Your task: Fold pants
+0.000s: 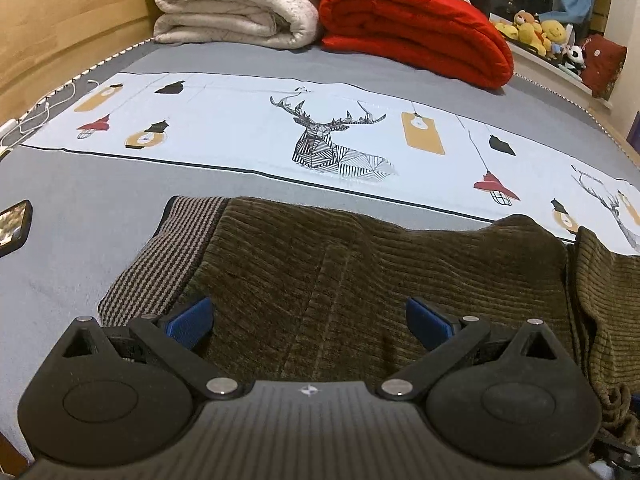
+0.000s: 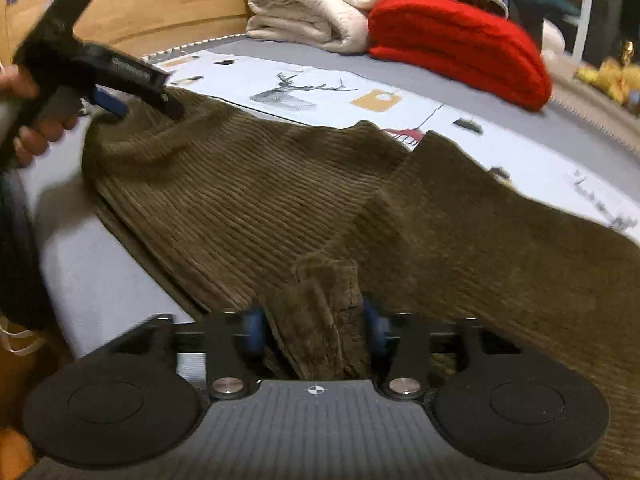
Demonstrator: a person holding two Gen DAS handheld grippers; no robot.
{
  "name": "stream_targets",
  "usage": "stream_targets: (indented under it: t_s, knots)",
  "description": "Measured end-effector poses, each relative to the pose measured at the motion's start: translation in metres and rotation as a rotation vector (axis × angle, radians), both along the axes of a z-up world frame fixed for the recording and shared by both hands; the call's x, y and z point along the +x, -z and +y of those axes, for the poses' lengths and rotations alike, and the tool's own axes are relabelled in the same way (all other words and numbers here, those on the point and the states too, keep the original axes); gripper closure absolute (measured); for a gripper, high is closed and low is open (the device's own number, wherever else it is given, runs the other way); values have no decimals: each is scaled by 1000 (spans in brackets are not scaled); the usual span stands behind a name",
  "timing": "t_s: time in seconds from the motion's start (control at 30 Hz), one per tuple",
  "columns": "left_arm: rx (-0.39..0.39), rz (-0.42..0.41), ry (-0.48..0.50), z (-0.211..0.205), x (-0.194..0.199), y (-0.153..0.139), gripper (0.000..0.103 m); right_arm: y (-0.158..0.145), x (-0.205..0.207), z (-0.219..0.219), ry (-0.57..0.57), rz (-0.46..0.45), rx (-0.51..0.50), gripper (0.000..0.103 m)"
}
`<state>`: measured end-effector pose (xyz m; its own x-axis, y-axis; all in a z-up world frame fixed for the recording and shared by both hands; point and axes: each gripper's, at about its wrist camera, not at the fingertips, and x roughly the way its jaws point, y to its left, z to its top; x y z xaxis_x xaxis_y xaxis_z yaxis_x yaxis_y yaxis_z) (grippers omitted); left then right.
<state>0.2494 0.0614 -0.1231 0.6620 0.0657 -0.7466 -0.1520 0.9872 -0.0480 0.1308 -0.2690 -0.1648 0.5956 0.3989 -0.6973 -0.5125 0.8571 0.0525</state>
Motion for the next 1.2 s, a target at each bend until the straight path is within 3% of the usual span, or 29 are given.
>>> stream_targets:
  t_s: [0.1,0.2,0.27,0.33,0.43,0.53,0.67,0.73,0.8,0.9,1.0,1.2]
  knots:
    - [3,1,-5,0,0,0,0,-15,5,-31,74,103,248,31]
    - [11,0,-3,-2,-2,0,0,-32,10,-61,204,41,416,31]
    - [17,1,1,-3,-3,0,0,-33,22,-70,326,-27,365,27]
    - [24,2,8,-6,-3,0,0,-23,36,-62,382,-30,234,26]
    - [24,0,15,-9,-2,-1,0,-1,45,-36,270,52,67,27]
    - [15,-6,20,-13,-1,-4,0,3,22,-13,212,-43,-83,28]
    - [15,-12,36,-17,-4,-6,0,-17,4,-19,170,-2,-31,30]
    - [23,-11,43,-20,-5,-6,0,-8,0,-14,146,-5,-104,30]
    - [27,-14,43,-23,-7,-8,0,-13,2,-12,146,1,-111,30]
    - [22,-21,44,-26,-9,-10,0,-17,0,-19,171,44,-55,29]
    - [37,-22,51,-32,-10,-11,0,-8,-7,-21,165,31,-102,22]
    - [29,-28,44,-34,-15,-14,0,-26,-15,-25,191,-21,-2,23]
